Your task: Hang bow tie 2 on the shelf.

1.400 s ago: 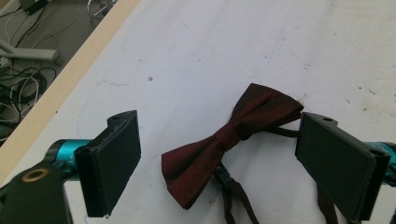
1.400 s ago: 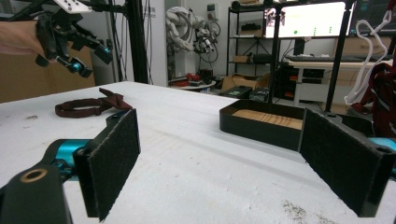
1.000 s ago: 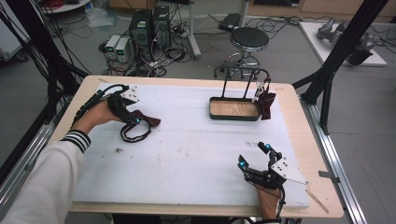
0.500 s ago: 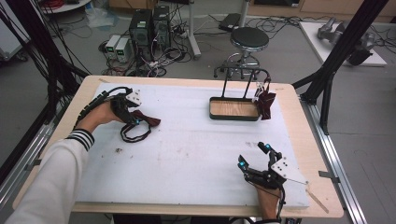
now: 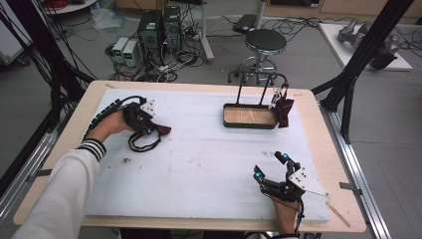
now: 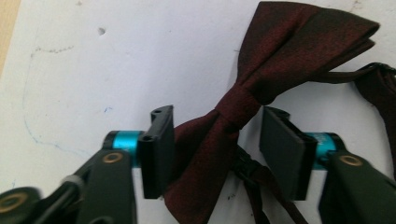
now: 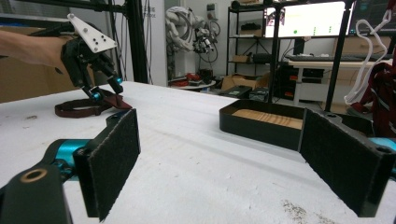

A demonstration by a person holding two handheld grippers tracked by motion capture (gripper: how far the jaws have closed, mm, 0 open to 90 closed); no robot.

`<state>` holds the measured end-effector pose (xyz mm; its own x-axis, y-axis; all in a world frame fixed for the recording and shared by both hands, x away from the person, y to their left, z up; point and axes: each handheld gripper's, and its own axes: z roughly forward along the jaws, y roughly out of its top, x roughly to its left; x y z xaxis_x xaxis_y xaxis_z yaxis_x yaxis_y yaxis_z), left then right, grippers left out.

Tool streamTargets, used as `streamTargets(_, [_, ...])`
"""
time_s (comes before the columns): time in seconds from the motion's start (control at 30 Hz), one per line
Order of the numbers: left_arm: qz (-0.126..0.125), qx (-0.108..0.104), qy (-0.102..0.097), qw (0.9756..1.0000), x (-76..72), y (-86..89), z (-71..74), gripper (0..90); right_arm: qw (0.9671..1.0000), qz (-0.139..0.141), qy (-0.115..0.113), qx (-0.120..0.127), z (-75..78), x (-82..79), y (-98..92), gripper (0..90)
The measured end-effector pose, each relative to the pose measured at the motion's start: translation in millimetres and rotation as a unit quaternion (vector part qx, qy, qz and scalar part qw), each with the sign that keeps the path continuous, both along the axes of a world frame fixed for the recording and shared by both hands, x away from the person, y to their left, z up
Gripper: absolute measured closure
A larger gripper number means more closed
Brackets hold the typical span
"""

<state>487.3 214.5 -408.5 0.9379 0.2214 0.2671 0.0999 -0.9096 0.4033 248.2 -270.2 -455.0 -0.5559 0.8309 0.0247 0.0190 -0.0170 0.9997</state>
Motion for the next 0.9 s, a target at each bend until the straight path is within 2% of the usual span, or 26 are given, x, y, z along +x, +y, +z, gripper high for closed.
streamTargets(0.17, [0.000,0.004,0.000,1.0000,0.6,1.1,-0.4,52.7,1.0000,0.000,0.001,0.000,0.1,0.1,0.1,11.9])
streamTargets(0.2, [0.001,0.013,0.000,0.9999,1.0,1.7,0.1,55.7,1.0000,-0.001,0.001,-0.001,0.1,0.1,0.2,12.0])
streamTargets(0.33, [-0.003,0.019,-0.002,0.9998,0.5,1.2,0.3,60.5,1.0000,-0.001,0.001,-0.001,0.1,0.1,0.1,11.9])
streamTargets(0.47, [-0.001,0.023,0.000,0.9997,0.2,0.6,0.9,70.7,1.0000,-0.001,0.001,0.000,0.0,0.1,0.2,11.9])
streamTargets(0.83, [0.017,0.016,0.008,0.9997,-0.5,2.4,3.6,74.7,1.0000,-0.001,0.001,-0.001,0.1,0.0,0.3,11.9])
streamTargets(0.9, [0.022,0.007,0.010,0.9997,-0.7,3.4,3.9,74.7,1.0000,-0.003,0.001,-0.001,0.0,0.1,0.5,12.0])
